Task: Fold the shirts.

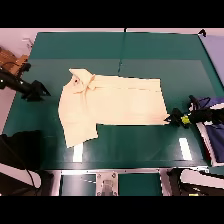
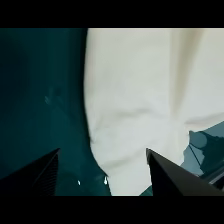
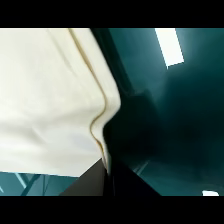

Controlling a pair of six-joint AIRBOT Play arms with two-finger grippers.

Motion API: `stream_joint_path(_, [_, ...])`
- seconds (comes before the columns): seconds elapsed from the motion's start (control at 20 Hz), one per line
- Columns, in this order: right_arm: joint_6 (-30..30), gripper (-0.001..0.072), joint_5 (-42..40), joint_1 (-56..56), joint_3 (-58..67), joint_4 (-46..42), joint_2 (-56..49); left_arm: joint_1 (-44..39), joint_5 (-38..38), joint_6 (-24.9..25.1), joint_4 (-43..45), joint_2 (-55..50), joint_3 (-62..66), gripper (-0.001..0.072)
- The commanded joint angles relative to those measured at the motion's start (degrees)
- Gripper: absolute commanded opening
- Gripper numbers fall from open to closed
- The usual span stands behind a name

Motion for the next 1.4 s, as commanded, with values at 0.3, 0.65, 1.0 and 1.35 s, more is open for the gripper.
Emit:
stream_joint_path(0.3, [-0.7, 0.0017, -0.79, -2.21, 0.94, 0.0, 0.04, -6.86, 14.08, 1.36, -6.19, 0.0, -19.82, 0.0606])
stream_joint_path(0.65, [-1.73, 0.0017, -0.37, -2.23, 1.11, 2.84, 0.09, -10.1, 10.08, 3.82, -8.2, 0.02, -18.45, 0.0023])
stream_joint_path(1.0, [-3.23, 0.0017, 8.33, -2.34, 18.86, 15.56, 12.79, -10.1, 5.44, 2.64, -9.73, 16.39, -3.87, 0.0022])
stream_joint_path(1.35, [-3.23, 0.0018, -4.11, -2.34, 54.77, 19.5, 32.09, -10.1, 20.02, 1.2, -13.03, 44.04, 24.59, 0.0023])
